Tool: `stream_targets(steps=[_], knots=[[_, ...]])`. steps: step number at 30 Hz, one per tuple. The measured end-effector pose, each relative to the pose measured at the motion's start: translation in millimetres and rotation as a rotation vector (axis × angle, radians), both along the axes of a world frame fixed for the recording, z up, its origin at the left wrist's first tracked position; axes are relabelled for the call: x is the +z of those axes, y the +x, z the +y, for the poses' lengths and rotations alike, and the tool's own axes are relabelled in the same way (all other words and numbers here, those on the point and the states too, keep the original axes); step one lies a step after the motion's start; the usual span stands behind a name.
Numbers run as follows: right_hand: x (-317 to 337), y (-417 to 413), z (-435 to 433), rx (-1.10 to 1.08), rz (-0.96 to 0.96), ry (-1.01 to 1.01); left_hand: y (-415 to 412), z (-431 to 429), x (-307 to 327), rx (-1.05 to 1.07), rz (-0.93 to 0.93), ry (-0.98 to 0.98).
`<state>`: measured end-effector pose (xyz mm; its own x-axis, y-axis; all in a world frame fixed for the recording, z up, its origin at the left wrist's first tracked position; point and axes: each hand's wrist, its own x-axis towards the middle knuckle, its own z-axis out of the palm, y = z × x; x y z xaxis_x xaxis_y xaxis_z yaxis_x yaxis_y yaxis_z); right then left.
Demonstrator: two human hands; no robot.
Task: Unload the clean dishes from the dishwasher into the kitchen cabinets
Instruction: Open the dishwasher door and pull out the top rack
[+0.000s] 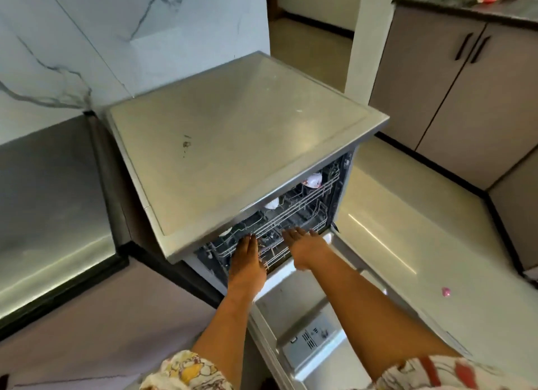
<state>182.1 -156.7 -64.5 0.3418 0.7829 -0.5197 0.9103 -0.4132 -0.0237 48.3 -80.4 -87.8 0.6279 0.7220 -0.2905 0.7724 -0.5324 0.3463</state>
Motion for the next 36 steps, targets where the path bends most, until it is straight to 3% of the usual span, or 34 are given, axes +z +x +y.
stream_targets(steps=[5, 11, 17, 24, 36], knots=[[-22, 16, 73, 0.004, 0.006, 0.003, 3, 58, -31, -0.005, 0.042, -0.006], [-42, 21, 115, 0.004, -0.04, -0.107, 18, 97, -55, -0.004, 0.178, -0.303], [-60, 17, 128, -0.038, -0.084, -0.148, 23, 98, -66, 0.032, 0.102, -0.408], [-48, 11, 108, -0.032, -0.063, -0.109, 14, 91, -71, 0.045, 0.102, -0.396], [-62, -9, -9, -0.012, -0.082, -0.164, -9, -24, -78, -0.076, 0.047, -0.421]])
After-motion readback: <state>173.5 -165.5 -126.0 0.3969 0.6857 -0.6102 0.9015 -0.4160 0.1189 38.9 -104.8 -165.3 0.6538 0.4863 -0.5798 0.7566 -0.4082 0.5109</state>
